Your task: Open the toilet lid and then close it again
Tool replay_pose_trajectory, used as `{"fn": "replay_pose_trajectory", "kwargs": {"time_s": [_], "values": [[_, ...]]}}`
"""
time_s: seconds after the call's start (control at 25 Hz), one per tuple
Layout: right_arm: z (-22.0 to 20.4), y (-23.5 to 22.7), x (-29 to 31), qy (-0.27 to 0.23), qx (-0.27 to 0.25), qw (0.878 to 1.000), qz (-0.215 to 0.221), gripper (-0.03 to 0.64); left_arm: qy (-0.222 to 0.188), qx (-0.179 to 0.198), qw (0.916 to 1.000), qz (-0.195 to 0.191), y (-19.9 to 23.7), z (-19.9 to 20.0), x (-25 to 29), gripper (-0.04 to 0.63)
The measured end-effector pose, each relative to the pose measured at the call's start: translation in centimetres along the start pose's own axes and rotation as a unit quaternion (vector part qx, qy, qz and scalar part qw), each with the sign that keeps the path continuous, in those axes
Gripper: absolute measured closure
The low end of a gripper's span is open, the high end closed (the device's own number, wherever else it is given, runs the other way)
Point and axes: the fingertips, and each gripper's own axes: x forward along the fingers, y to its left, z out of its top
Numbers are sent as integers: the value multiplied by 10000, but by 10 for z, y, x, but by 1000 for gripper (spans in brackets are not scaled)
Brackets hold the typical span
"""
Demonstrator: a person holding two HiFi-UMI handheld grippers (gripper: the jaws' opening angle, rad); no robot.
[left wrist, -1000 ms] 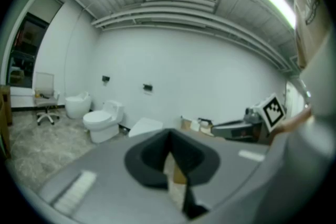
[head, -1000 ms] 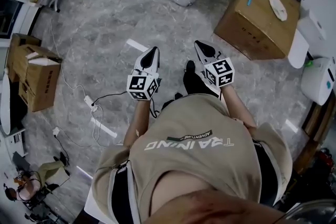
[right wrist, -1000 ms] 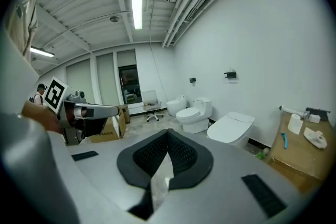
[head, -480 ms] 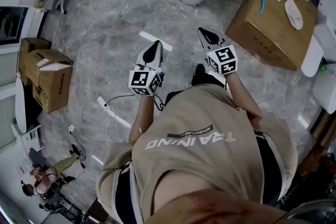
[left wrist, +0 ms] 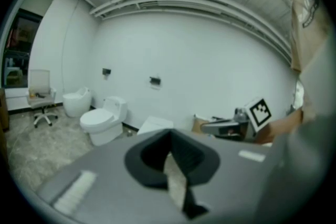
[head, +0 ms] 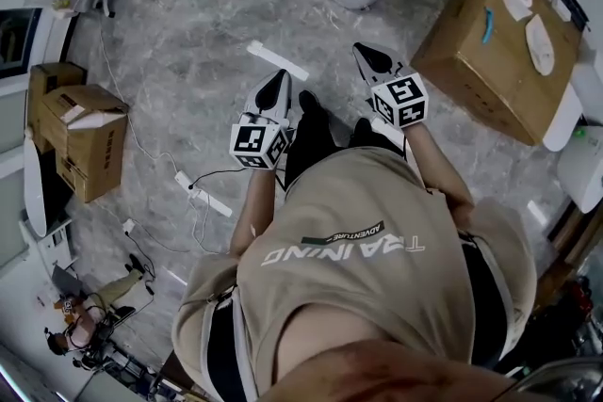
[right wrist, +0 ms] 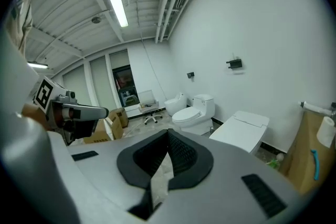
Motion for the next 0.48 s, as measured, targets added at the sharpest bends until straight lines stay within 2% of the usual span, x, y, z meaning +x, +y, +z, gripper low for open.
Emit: {"fn": "replay_pose_trajectory", "kwargs": {"time_s": [0.24,0.48], "values": [[33,-4,50,-54,-67,9987,-502,606,-104,152,9983,-546,60,28,35,592],[77,-17,101,-43,-469,9940,-987,606,-140,461,9933,-1050,123,57,72,592]]}}
